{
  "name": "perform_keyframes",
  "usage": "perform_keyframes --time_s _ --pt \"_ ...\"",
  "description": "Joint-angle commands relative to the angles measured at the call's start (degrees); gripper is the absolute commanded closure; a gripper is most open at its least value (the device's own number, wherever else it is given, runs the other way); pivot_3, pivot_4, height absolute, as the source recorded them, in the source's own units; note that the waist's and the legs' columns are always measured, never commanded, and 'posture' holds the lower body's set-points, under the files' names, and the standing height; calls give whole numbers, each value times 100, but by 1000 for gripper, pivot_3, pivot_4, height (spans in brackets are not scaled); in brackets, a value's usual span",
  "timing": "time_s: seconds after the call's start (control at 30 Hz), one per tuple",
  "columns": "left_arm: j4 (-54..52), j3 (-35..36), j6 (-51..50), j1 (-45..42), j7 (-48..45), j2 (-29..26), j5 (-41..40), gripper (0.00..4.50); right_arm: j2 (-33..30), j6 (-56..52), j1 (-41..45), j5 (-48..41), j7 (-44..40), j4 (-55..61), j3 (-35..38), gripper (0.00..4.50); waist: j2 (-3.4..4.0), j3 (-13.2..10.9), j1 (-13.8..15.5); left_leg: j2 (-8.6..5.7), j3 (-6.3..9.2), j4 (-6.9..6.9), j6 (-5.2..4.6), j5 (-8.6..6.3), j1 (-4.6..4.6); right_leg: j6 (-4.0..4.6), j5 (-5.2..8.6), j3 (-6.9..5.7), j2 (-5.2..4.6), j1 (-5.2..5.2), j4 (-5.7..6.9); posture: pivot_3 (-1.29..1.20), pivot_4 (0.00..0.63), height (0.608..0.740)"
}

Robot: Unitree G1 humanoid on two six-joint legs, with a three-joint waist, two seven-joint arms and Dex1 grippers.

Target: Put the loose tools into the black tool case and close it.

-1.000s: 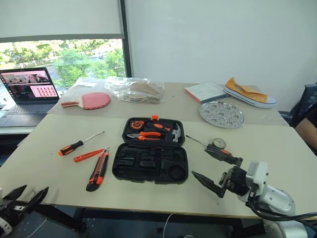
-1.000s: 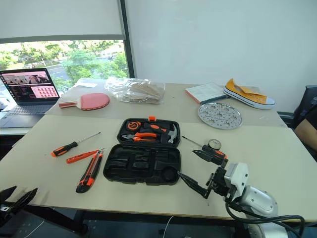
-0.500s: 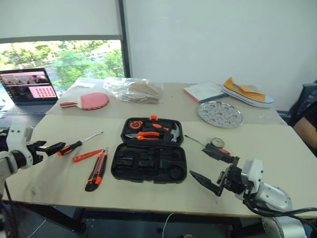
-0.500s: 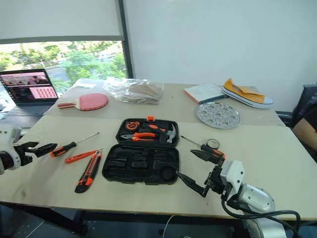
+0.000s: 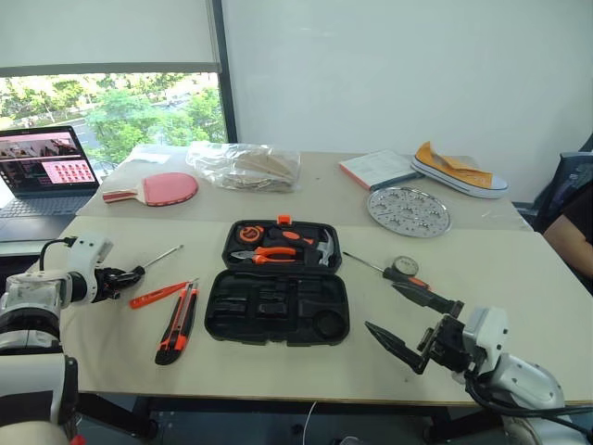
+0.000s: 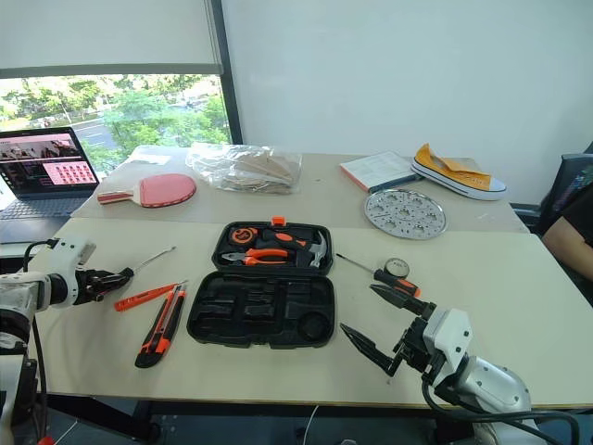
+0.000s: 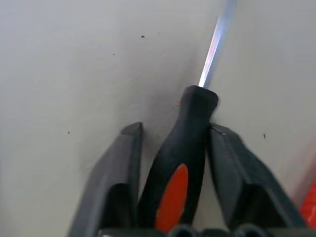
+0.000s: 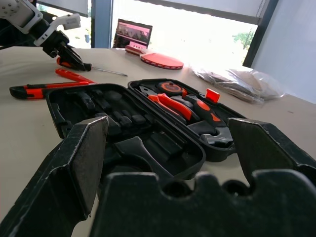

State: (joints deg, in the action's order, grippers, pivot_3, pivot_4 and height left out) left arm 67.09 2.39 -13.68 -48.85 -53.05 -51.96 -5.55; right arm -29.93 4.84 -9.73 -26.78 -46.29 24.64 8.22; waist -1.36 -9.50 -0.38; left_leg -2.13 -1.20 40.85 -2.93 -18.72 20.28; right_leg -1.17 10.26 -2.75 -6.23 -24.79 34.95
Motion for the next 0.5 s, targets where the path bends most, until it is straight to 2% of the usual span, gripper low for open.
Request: perform_keyframes --time_s 0.03,0.17,0.23,0.3,0.4,0.5 --pt "36 233 428 -174 -420 -114 -74 3650 -63 29 -13 6 135 253 260 0 -2 -1 4 0 -4 0 -1 0 0 -1 -1 3 0 -2 1 0 150 740" --pt "-506 628 1333 -344 -1681 19 -629 3651 -162 40 -122 -34 98 250 477 0 -29 -3 40 3 -13 5 0 0 22 -2 -1 6 0 -28 5 0 150 740" --pt "-1256 449 1469 -379 -2730 223 -847 3651 -284 49 -286 -114 -11 244 689 0 -30 -3 97 4 -12 19 1 0 44 -2 -2 2 -1 -41 5 0 150 740" --pt "-2149 56 1260 -388 -3296 480 -873 3651 -394 73 -450 -158 -155 192 856 0 -30 -3 168 -1 -11 33 -6 -4 61 -9 -6 -5 -10 -44 3 0 150 740" --pt "-3123 -512 1171 -323 -3465 806 -596 3651 -487 142 -603 -164 -320 76 964 0 -27 -1 152 -7 -13 64 -25 -15 77 -26 -16 0 -13 -40 -5 0 150 740" --pt "-3669 -923 861 -330 -3280 1158 -374 3651 -469 175 -646 -144 -378 13 991 0 -28 -1 112 -13 -23 85 -44 -26 80 -40 -19 19 -11 -36 -8 0 150 740"
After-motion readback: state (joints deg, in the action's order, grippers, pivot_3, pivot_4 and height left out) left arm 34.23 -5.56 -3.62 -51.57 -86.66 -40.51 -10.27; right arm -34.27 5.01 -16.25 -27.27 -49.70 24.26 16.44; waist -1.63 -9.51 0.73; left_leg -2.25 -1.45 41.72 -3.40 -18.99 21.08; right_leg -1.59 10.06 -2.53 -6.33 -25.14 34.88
